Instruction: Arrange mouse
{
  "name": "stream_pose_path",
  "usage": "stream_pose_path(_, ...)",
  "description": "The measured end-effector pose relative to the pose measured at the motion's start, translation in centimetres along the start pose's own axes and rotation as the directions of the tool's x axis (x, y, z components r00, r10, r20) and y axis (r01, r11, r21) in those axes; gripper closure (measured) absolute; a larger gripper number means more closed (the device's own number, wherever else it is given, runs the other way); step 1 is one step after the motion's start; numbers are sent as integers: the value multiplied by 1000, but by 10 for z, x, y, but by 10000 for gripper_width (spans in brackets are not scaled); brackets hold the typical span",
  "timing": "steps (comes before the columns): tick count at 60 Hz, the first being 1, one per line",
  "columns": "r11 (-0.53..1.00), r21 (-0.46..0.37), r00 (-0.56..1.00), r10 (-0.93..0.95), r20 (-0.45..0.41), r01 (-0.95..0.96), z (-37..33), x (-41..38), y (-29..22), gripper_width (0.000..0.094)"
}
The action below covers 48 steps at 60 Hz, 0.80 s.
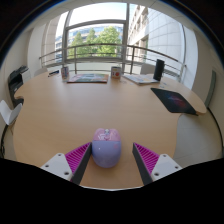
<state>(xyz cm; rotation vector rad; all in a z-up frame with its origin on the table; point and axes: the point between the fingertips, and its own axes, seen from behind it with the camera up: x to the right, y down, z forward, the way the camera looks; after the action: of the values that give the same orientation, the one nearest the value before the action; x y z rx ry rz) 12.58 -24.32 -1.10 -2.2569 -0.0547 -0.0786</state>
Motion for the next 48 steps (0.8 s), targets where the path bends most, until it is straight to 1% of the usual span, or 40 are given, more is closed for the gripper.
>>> stream_pose_path(3, 1000, -2, 1000, 7, 3, -7, 3, -1, -3, 120)
stream_pose_path(4, 1000, -4, 1000, 12, 7, -12, 5, -1, -4, 143)
stream_pose_path(6, 1000, -10, 999, 30, 19, -30, 9, -3, -6, 216)
stream_pose_path(8, 998, -13, 998, 56, 39, -56, 19, -4, -12, 311)
stream_pose_path(9, 998, -8, 998, 59, 34, -59, 20, -4, -12, 353)
stream_pose_path(11, 999, -5, 998, 54, 16, -54, 21, -2, -12, 356)
stream_pose_path(14, 998, -4, 998, 60, 17, -60, 21, -3, -13, 376)
stream_pose_path(23, 998, -15, 997, 55, 47, -54, 22, -5, -15, 491)
stream_pose_path(27, 999, -18, 997, 44, 66, -42, 22, -5, -20, 503)
stream_pose_path(29, 999, -1, 996, 45, 82, -45, 19, -3, -31, 502)
stream_pose_path(32, 998, 31, 992, 44, 115, -48, 13, -4, -56, 501)
stream_pose_path(35, 993, 100, 989, 42, 145, -57, 3, 6, -92, 502)
stream_pose_path(39, 977, 203, 984, 29, 176, -65, -10, 28, -154, 502)
stream_pose_path(40, 972, 224, 983, 28, 180, -69, -12, 30, -176, 502)
stream_pose_path(45, 935, 340, 980, 32, 195, -99, -17, 86, -254, 503)
stream_pose_path(48, 913, 390, 980, 41, 193, -115, -10, 127, -295, 504)
